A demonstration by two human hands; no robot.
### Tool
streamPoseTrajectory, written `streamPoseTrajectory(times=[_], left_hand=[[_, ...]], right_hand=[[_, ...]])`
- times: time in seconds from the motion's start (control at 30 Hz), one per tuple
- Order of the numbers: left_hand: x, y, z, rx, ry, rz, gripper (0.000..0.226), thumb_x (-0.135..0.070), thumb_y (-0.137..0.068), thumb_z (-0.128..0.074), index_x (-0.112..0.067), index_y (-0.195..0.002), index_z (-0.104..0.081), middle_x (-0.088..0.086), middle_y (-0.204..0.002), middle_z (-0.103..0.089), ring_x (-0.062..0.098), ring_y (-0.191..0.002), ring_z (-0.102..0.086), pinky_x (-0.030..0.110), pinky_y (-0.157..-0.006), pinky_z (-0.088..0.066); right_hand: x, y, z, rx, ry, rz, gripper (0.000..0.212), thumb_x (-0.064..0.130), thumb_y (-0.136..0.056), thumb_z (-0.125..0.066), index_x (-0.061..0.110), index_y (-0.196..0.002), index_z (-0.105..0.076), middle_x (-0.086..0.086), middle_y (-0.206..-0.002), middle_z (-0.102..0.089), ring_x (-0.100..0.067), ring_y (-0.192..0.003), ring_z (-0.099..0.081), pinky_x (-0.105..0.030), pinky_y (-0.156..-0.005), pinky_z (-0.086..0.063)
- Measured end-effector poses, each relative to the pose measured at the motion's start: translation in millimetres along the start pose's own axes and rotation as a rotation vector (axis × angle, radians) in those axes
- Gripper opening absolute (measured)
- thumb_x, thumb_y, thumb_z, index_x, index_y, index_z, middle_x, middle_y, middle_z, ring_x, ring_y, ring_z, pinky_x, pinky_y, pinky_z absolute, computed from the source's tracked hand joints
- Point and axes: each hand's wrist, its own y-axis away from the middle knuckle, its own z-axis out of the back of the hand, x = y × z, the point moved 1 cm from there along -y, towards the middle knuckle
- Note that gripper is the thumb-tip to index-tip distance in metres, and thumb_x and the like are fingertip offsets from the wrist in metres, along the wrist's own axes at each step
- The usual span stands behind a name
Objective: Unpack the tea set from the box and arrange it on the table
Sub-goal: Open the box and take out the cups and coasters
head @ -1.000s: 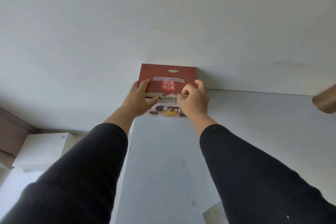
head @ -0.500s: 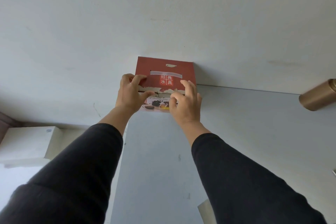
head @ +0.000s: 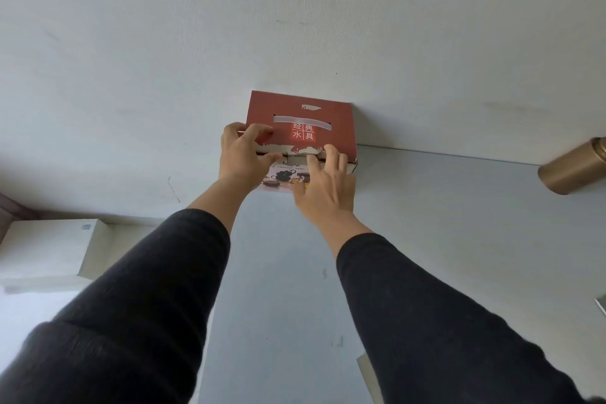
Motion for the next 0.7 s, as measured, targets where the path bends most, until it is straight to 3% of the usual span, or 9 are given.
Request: streamPoseTrajectory(times=[0.07,0.17,0.33,0.43,0.53,0.63,0.7], left_hand=[[1.8,2.6,1.8,0.014,-0.059,-0.018,0.054,-0.016,-0.078,-0.074,-0.029,-0.126,-0.054,0.004,-0.136,-0.036,0.021,-0.127,-0.041,0.030,-0.099,-0.044],[4.4,3.4,5.6,0.030,-0.072,-0.016,0.057,-0.010,-0.078,-0.073,-0.031,-0.127,-0.053,0.003,-0.137,-0.035,0.021,-0.124,-0.045,0.027,-0.094,-0.042],[0.8,0.3,12.8,0.048,-0.021,0.033,0.057,-0.018,-0.074,-0.078,-0.027,-0.126,-0.058,0.002,-0.133,-0.042,0.018,-0.120,-0.050,0.021,-0.095,-0.039],[-3.6,2.6,18.4,0.034,0.048,0.069,0.052,-0.020,-0.076,-0.077,-0.025,-0.125,-0.060,0.001,-0.133,-0.047,0.017,-0.122,-0.048,0.020,-0.096,-0.037],[-12.1,1.9,26.8,0.007,0.179,0.093,0.052,-0.023,-0.077,-0.076,-0.025,-0.125,-0.058,-0.001,-0.129,-0.054,0.014,-0.117,-0.051,0.023,-0.097,-0.042],[-30.0,-4.7,33.6,-0.124,0.387,0.120,0.060,-0.030,-0.078,-0.075,-0.025,-0.132,-0.048,-0.006,-0.116,-0.059,0.008,-0.109,-0.053,0.021,-0.093,-0.040],[-48.5,-14.3,35.9,-0.206,0.523,0.197,0.063,-0.035,-0.080,-0.074,-0.021,-0.131,-0.040,-0.006,-0.114,-0.059,0.006,-0.107,-0.053,0.021,-0.092,-0.040]], right_hand=[[5.7,-3.1,2.5,0.003,0.045,-0.007,0.049,0.035,-0.086,-0.052,0.017,-0.131,-0.047,-0.010,-0.145,-0.028,-0.029,-0.128,-0.030,-0.041,-0.092,-0.040],[3.1,-7.3,7.6,-0.040,-0.077,-0.033,0.041,0.024,-0.083,-0.055,0.014,-0.122,-0.057,-0.010,-0.136,-0.037,-0.029,-0.122,-0.034,-0.039,-0.088,-0.043],[-8.1,-5.0,6.2,-0.045,-0.221,-0.017,0.039,0.017,-0.083,-0.055,0.016,-0.121,-0.063,-0.011,-0.141,-0.039,-0.029,-0.130,-0.032,-0.042,-0.096,-0.044],[-11.0,4.4,-1.2,-0.039,-0.205,-0.012,0.028,0.020,-0.082,-0.055,0.017,-0.104,-0.071,-0.010,-0.145,-0.038,-0.028,-0.137,-0.029,-0.049,-0.101,-0.037],[-13.5,14.6,-2.5,-0.264,-0.117,-0.002,0.020,0.023,-0.072,-0.055,0.016,-0.082,-0.072,-0.012,-0.131,-0.052,-0.028,-0.121,-0.041,-0.044,-0.086,-0.041],[-13.9,9.8,6.7,-0.423,-0.099,-0.022,0.027,0.023,-0.070,-0.051,0.015,-0.088,-0.071,-0.015,-0.113,-0.060,-0.025,-0.103,-0.043,-0.035,-0.075,-0.046],[-12.3,1.3,13.3,-0.334,-0.096,0.020,0.032,0.021,-0.076,-0.050,0.011,-0.100,-0.070,-0.014,-0.110,-0.060,-0.028,-0.102,-0.052,-0.035,-0.077,-0.051]])
